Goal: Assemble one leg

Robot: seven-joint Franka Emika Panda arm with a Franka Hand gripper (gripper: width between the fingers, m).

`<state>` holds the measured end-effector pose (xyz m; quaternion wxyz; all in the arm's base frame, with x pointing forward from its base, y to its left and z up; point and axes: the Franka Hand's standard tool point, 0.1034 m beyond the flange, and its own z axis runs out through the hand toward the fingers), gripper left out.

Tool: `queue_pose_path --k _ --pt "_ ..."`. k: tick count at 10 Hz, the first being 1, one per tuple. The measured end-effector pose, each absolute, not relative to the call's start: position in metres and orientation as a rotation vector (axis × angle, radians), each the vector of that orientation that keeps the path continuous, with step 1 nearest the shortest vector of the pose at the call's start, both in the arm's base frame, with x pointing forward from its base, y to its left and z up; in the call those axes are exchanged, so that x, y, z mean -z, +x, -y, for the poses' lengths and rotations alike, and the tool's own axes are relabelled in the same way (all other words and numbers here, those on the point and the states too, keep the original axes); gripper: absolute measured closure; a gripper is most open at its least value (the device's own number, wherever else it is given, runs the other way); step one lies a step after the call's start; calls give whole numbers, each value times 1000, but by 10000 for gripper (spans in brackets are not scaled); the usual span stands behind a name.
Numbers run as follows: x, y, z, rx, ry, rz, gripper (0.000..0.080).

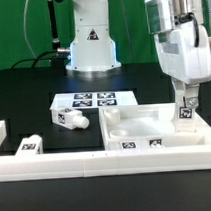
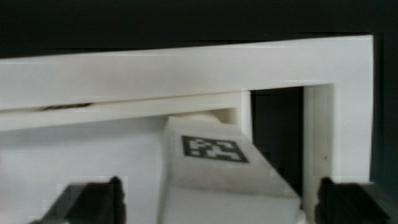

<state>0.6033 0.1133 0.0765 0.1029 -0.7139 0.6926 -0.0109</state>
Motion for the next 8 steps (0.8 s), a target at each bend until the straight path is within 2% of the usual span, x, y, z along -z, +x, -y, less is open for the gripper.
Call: queue_pose_path --k 5,8 --pt "-75 602 -112 88 -2479 -1594 151" --pt "-77 601 -114 88 -2823 -1098 150"
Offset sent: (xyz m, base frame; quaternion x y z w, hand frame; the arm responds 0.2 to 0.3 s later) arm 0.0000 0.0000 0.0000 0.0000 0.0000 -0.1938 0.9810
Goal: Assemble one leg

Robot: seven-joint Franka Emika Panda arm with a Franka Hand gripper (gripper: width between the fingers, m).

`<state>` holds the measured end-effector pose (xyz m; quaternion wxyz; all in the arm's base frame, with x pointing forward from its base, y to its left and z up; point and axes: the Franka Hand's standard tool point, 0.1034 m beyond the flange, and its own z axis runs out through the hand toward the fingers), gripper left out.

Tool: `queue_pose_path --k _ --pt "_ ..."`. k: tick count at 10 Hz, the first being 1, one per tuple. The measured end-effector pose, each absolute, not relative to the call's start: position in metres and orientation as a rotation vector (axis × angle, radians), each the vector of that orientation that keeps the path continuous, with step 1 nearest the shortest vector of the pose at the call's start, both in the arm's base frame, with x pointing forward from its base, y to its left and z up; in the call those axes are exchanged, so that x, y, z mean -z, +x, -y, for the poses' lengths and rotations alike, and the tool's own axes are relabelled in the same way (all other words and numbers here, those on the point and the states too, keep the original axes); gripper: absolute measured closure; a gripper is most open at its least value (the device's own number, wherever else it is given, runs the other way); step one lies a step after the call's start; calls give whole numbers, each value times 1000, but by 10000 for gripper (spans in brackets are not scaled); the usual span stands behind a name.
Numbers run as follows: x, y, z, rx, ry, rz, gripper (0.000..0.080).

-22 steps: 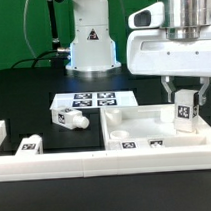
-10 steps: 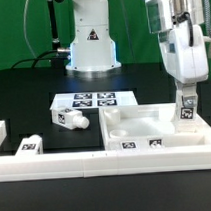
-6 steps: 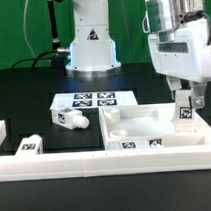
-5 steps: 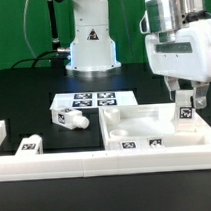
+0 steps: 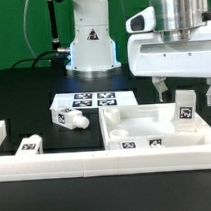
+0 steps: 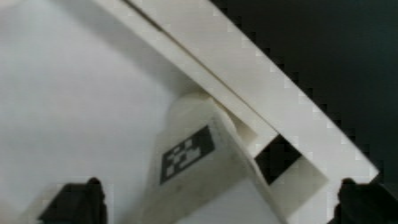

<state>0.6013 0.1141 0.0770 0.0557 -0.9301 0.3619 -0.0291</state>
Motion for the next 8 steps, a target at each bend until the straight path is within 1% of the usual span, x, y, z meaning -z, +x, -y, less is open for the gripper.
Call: queue_pose_path --k 2,6,8 --pt "-79 607 -116 68 -2990 -722 150" --pt "-79 611 -115 91 -3064 -342 150" --pt "-79 611 -115 91 -3064 -340 420"
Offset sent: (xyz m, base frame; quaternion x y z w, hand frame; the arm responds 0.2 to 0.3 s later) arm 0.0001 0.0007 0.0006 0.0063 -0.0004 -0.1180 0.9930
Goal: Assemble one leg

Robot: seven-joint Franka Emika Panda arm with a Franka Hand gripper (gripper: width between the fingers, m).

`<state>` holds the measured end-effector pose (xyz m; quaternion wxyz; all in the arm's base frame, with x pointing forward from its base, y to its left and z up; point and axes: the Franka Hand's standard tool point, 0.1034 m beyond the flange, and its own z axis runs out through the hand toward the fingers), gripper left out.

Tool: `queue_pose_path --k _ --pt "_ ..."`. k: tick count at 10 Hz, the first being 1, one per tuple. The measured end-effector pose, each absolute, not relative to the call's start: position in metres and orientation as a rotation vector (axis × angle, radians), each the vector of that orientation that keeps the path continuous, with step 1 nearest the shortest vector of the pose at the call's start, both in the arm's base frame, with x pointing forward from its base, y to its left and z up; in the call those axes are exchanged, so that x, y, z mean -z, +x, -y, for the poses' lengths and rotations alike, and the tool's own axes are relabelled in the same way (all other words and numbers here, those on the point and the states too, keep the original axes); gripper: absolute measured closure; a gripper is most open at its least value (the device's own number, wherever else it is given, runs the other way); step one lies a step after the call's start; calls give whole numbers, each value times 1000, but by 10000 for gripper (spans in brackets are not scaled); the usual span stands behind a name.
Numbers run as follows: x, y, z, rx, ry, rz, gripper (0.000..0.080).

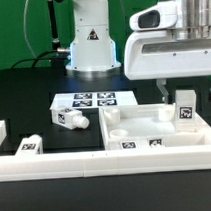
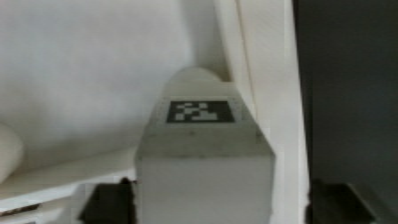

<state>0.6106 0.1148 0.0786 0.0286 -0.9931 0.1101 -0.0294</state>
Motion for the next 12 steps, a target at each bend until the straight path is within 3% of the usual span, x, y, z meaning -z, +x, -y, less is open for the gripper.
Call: queue_pose_path --k 1,2,5,12 --pt "-79 611 -114 91 -3065 -340 420" --pt "-78 611 -112 91 -3066 -344 512" --pt "-78 610 -112 93 -3049 -443 512" --pt "-77 605 -106 48 -2619 -1531 512"
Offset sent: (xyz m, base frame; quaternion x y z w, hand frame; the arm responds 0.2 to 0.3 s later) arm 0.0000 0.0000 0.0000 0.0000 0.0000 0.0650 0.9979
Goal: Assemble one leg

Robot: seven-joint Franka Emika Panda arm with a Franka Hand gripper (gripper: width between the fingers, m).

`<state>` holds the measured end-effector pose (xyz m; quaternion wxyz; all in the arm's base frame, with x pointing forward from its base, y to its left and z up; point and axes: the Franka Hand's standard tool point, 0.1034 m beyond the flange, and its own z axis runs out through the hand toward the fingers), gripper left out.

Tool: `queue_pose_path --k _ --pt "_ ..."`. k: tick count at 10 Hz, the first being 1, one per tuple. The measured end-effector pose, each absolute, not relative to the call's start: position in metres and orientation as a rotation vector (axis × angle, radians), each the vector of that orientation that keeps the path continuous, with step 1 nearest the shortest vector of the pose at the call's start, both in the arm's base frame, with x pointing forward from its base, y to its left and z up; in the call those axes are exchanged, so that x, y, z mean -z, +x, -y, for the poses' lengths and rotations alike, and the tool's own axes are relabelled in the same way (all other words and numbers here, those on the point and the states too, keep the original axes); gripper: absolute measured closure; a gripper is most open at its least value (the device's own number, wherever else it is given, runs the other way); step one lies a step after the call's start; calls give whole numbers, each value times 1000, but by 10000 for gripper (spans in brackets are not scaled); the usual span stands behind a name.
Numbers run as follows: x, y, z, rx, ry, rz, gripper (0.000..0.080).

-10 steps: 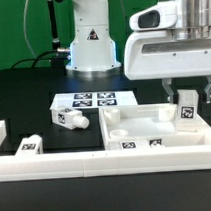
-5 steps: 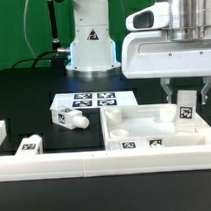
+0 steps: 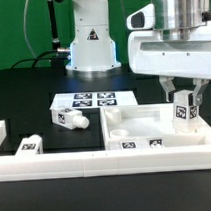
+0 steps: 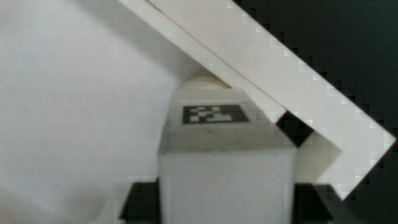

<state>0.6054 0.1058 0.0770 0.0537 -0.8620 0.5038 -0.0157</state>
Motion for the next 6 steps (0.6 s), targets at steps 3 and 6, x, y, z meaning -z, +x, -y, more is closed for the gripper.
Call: queue_pose_path --k 3,6 --pt "-77 605 -105 24 -2444 -1779 512" --pt "-77 602 -103 7 -2059 -2132 512"
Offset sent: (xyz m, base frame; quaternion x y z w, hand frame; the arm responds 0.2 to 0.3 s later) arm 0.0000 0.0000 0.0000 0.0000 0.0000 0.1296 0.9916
